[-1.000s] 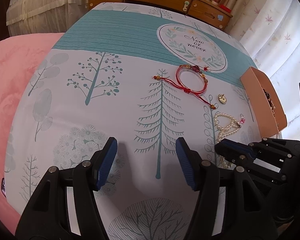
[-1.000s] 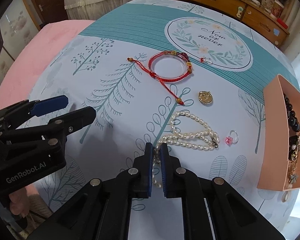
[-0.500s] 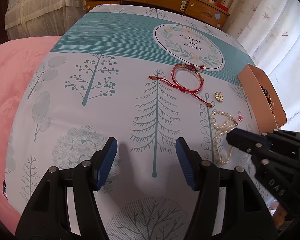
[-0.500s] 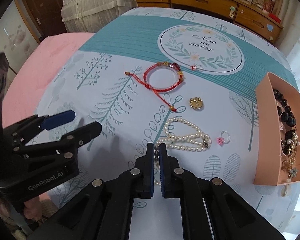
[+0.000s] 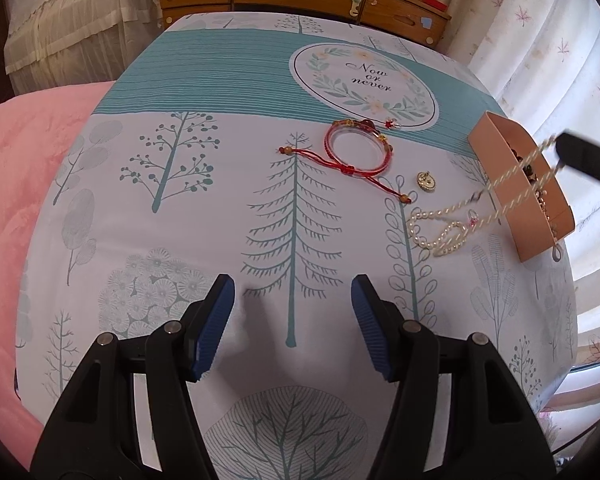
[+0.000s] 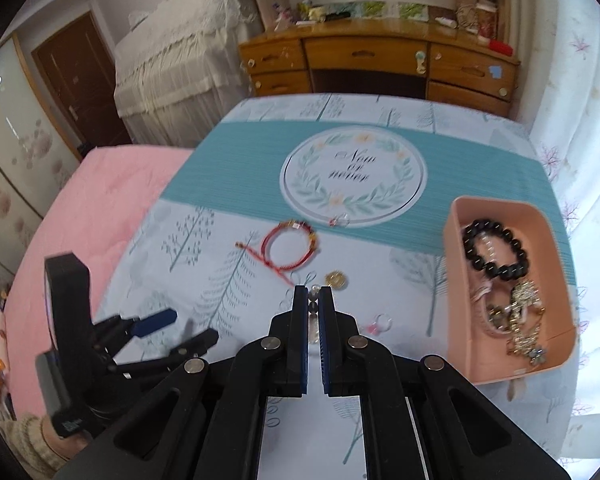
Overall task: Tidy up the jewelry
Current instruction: 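Lift the pearl necklace with the right gripper and carry it over the tray, then grasp the red string bracelet with the left gripper while the right lowers the necklace into the tray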
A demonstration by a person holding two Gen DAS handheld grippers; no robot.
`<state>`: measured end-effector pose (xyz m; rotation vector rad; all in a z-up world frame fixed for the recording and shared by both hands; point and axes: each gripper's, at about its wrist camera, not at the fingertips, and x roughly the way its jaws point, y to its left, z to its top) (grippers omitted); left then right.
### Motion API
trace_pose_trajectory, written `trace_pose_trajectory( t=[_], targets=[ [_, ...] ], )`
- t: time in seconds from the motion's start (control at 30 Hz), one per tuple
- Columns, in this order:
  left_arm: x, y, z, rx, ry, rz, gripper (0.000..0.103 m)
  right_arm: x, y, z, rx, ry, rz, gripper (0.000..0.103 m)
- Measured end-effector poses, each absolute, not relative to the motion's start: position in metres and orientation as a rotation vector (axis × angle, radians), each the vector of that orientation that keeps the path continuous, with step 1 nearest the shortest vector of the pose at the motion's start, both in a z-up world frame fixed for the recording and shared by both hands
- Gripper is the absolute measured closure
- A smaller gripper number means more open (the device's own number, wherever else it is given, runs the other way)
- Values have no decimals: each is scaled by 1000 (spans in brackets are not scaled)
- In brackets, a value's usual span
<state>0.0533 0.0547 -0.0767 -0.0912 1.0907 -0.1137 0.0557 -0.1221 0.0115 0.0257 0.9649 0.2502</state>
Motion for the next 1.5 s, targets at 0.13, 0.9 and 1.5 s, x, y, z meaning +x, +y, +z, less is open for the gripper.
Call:
trace_pose_trajectory(
  t=[0.13, 0.9, 1.5],
  targets=[
    [51, 46, -74, -62, 1088, -119, 45, 52, -146, 38, 63, 896, 213, 99],
    [55, 9, -72, 53, 1101, -163, 45, 32, -298, 161, 245, 596, -21, 99],
    [178, 42, -65, -125, 1192, -241, 45, 42, -313, 120, 263, 684, -11, 99]
  ],
)
